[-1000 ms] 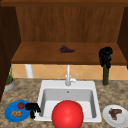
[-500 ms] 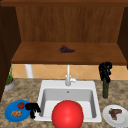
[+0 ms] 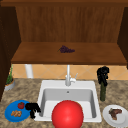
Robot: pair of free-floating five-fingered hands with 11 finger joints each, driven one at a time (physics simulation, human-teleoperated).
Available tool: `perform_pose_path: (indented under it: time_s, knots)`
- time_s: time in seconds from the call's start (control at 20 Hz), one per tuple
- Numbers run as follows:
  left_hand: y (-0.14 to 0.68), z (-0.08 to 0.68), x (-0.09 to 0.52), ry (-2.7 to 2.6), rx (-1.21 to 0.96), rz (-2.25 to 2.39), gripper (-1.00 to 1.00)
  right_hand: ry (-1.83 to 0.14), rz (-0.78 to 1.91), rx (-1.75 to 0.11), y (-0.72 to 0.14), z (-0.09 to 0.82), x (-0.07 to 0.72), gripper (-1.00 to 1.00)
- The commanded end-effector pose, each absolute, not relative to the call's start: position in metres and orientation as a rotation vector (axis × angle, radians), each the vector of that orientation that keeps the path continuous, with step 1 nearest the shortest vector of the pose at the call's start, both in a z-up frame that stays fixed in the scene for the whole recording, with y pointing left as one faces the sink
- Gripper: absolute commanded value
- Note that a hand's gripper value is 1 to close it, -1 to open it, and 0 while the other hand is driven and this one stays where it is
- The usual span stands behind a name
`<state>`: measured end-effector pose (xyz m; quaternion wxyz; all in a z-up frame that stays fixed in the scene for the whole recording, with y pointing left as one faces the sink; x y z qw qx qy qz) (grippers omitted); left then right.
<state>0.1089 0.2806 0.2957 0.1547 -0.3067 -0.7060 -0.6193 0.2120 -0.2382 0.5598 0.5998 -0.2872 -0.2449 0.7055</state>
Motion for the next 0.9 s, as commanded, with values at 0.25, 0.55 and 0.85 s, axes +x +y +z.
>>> perform_pose_path:
  time_s: [0.25,0.55,0.85]
  knots:
    - [0.281,0.296,0.109,-2.023,-0.879,-1.775,0.00,-0.620,1.626,-0.696,-0.251,0.504,0.277,1.00]
    - [0.281,0.296,0.109,-2.023,-0.879,-1.775,0.00,-0.781,1.602,-0.679,-0.280,0.467,0.300,1.00]
    - [0.281,0.296,0.109,-2.023,-0.879,-1.775,0.00,-0.794,1.606,-0.686,-0.306,0.441,0.329,1.00]
